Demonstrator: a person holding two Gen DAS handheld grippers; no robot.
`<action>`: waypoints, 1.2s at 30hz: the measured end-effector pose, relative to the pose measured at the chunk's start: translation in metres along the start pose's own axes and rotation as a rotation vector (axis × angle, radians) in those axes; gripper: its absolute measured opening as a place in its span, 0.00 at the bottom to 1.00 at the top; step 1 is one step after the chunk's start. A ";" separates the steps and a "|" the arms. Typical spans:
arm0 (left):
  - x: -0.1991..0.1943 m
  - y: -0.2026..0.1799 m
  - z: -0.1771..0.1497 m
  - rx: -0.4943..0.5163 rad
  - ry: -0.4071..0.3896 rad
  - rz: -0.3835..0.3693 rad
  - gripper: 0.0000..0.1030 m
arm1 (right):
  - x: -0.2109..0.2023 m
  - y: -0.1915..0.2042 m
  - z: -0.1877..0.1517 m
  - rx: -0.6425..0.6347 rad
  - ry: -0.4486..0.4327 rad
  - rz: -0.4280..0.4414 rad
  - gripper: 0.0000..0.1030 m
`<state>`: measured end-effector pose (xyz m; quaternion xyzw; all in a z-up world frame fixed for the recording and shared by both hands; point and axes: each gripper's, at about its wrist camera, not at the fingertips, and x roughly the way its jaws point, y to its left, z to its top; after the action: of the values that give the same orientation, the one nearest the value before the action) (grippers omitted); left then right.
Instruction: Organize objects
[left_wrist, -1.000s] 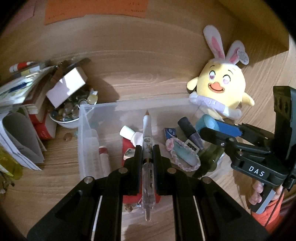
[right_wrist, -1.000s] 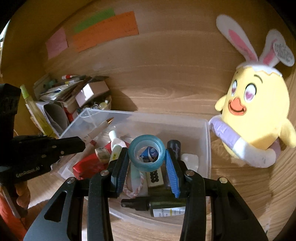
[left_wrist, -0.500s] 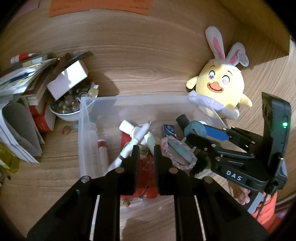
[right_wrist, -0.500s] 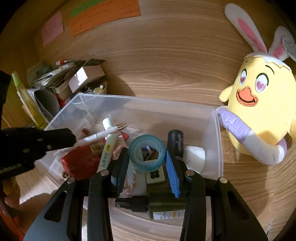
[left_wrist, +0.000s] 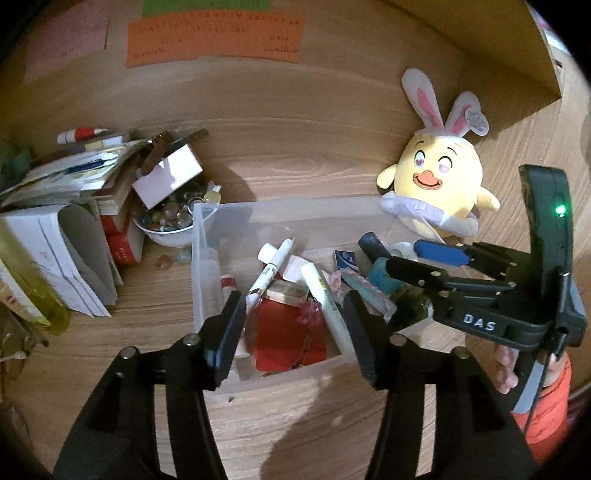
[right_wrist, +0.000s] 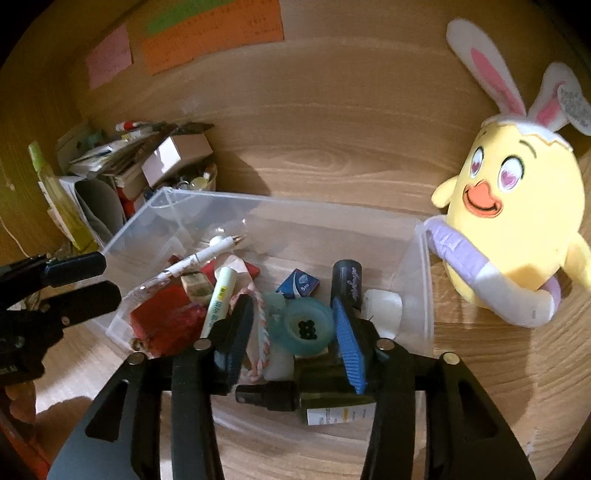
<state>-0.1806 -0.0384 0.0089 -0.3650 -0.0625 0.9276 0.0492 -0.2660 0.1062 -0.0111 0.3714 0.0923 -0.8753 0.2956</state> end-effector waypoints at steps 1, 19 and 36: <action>-0.002 -0.001 -0.001 0.001 -0.005 0.000 0.56 | -0.003 0.001 0.000 -0.001 -0.006 -0.002 0.49; -0.037 -0.011 -0.021 -0.024 -0.108 0.025 0.90 | -0.074 0.004 -0.030 0.023 -0.131 -0.008 0.76; -0.052 -0.028 -0.046 0.025 -0.178 0.082 0.94 | -0.099 0.014 -0.057 0.017 -0.182 -0.025 0.82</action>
<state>-0.1104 -0.0145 0.0146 -0.2827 -0.0401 0.9583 0.0101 -0.1695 0.1617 0.0194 0.2916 0.0624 -0.9097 0.2889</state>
